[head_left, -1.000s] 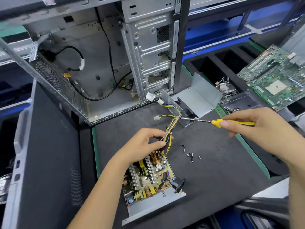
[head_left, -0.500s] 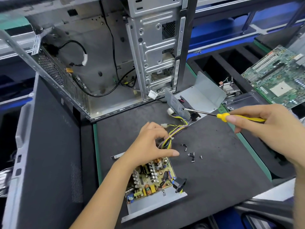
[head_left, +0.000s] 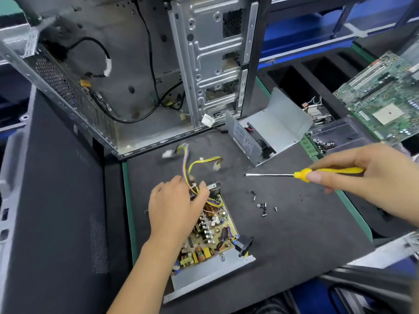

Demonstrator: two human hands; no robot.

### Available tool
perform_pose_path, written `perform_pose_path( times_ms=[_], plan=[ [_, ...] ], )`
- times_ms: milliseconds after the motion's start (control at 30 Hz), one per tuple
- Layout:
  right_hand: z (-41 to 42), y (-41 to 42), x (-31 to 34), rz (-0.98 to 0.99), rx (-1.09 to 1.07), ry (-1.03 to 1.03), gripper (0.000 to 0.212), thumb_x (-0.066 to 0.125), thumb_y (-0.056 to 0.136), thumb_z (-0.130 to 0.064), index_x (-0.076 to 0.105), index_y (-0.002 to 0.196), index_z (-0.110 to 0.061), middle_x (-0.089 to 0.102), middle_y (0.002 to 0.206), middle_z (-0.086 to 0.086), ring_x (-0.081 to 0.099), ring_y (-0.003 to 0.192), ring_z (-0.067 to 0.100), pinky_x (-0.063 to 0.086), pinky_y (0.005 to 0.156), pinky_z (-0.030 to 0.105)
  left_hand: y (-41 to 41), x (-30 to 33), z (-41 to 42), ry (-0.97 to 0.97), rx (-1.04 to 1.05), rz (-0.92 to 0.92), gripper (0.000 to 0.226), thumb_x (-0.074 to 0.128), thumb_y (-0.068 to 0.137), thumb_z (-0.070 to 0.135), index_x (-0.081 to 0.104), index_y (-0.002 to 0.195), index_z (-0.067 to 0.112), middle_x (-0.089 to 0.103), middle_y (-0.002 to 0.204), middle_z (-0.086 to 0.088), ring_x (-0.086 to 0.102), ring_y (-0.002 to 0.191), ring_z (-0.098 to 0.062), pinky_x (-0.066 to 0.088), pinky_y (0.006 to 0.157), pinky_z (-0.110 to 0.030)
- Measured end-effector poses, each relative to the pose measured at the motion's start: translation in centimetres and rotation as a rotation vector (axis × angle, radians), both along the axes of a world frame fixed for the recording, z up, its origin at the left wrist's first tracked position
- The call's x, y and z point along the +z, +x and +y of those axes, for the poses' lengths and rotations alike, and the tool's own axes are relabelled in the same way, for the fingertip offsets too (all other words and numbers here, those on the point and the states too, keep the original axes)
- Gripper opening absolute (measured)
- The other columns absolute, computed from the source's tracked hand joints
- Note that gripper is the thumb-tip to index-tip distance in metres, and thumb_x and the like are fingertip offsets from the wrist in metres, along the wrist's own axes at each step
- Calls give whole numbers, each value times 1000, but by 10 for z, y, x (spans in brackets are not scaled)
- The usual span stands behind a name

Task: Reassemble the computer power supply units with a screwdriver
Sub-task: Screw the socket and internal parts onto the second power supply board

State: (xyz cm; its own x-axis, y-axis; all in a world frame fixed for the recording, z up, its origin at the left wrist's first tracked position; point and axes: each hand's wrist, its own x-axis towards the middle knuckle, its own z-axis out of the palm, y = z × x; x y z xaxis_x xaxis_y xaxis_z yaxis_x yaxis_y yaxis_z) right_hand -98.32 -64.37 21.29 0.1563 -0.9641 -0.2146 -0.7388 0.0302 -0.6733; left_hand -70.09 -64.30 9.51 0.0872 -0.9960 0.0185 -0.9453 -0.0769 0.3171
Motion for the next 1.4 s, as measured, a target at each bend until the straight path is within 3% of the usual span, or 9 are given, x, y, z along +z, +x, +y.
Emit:
perform_pose_path(
  times_ms=[67,133,233,433,567,767,933,1267,1400],
  plan=[
    [-6,10,-9,79,44,59,21,62,67,-68,68,80,-53,68,66,-15,56,56,2,44,52,19,1,-2,-1,88,33,-27,54,29,87,55,51,59,14,45,53,3,45,52,-22,35,57,-34],
    [-12,24,-20,183,73,70,23,61,65,-67,70,76,-48,67,68,-14,59,66,6,51,62,32,3,-4,-1,77,29,50,54,31,86,53,35,50,14,37,46,2,38,46,-21,29,53,-34],
    [-19,48,-28,368,86,4,19,65,73,-59,70,76,-41,61,66,-11,53,67,9,42,54,28,5,-3,-2,49,-4,128,51,34,86,48,30,50,12,29,43,1,30,44,-23,31,51,-35],
    [-31,80,-34,618,177,-110,19,61,82,-54,69,89,-38,59,77,-8,57,77,20,31,50,25,7,-6,-3,43,-27,97,52,35,86,47,45,54,7,31,43,1,31,43,-21,24,45,-30],
    [-34,90,-39,675,224,-134,22,60,83,-52,69,91,-34,50,72,-6,50,70,22,25,48,24,7,-5,-3,48,-37,115,50,35,85,48,35,50,11,28,42,2,29,41,-21,27,46,-30],
    [-38,96,-43,694,233,-140,22,60,84,-49,67,97,-34,34,64,-9,46,70,23,30,55,26,7,-5,-2,49,-41,110,50,34,84,49,34,49,13,27,41,2,29,41,-21,23,45,-29],
    [-39,98,-45,735,260,-156,21,59,85,-47,68,94,-30,45,70,-4,51,70,24,29,52,24,6,-6,-2,39,-39,107,50,37,86,46,34,50,12,25,42,2,25,42,-20,21,46,-28],
    [-40,103,-48,749,273,-169,22,59,86,-46,65,99,-30,38,71,-3,50,70,24,28,52,25,7,-7,-2,29,-50,94,54,36,88,47,51,57,6,34,44,-1,33,44,-22,25,47,-28],
    [-41,104,-48,753,277,-159,22,59,86,-45,65,98,-28,37,69,-3,51,70,25,27,52,25,7,-6,-2,20,-45,111,53,38,87,47,40,50,10,31,42,1,30,42,-21,23,46,-27]
  ],
)
